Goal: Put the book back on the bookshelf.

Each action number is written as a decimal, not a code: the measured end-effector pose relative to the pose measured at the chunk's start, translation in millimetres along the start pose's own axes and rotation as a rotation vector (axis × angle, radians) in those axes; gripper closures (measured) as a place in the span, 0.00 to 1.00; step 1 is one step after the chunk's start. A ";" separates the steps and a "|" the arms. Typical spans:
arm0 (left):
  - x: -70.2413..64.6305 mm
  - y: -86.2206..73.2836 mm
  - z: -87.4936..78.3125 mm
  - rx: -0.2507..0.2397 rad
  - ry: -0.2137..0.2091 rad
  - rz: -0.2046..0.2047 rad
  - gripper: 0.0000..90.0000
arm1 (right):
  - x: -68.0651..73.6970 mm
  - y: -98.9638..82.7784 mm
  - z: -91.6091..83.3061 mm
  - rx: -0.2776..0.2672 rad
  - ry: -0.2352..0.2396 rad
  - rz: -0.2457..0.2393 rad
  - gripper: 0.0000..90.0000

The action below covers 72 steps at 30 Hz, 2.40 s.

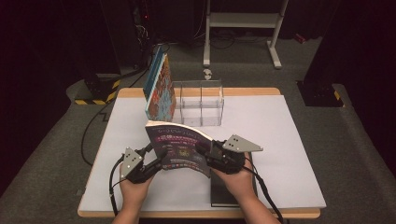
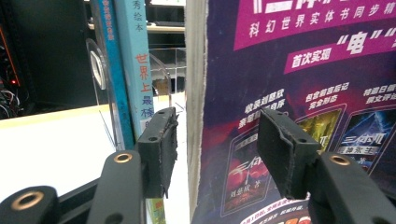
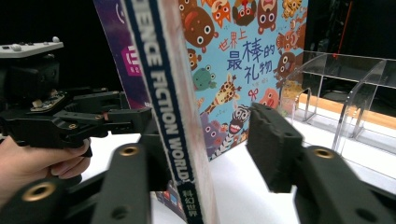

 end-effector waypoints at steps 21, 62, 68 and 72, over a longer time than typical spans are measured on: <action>16.8 6.0 -3.7 0.003 0.034 -0.028 0.53 | -11.9 5.3 3.5 -0.056 -0.149 -0.039 0.93; -23.7 -2.5 -0.2 0.078 -0.041 -0.011 0.43 | -16.4 -17.5 -2.2 -0.079 -0.170 0.023 0.82; -47.4 6.8 5.4 0.071 -0.091 -0.038 0.38 | -15.4 -23.6 -4.8 -0.072 -0.162 0.048 0.83; -57.7 12.6 10.5 0.067 -0.102 -0.041 0.38 | -15.2 -25.7 -6.1 -0.070 -0.157 0.053 0.83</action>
Point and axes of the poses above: each handheld gripper's, and its own axes: z roughly forward along the jaws, y roughly out of its top, x roughly to its left, the point moved 9 cm from there along z, roughly forward along the jaws, and after that the axes turned 14 degrees about y, right-handed, at the moved point
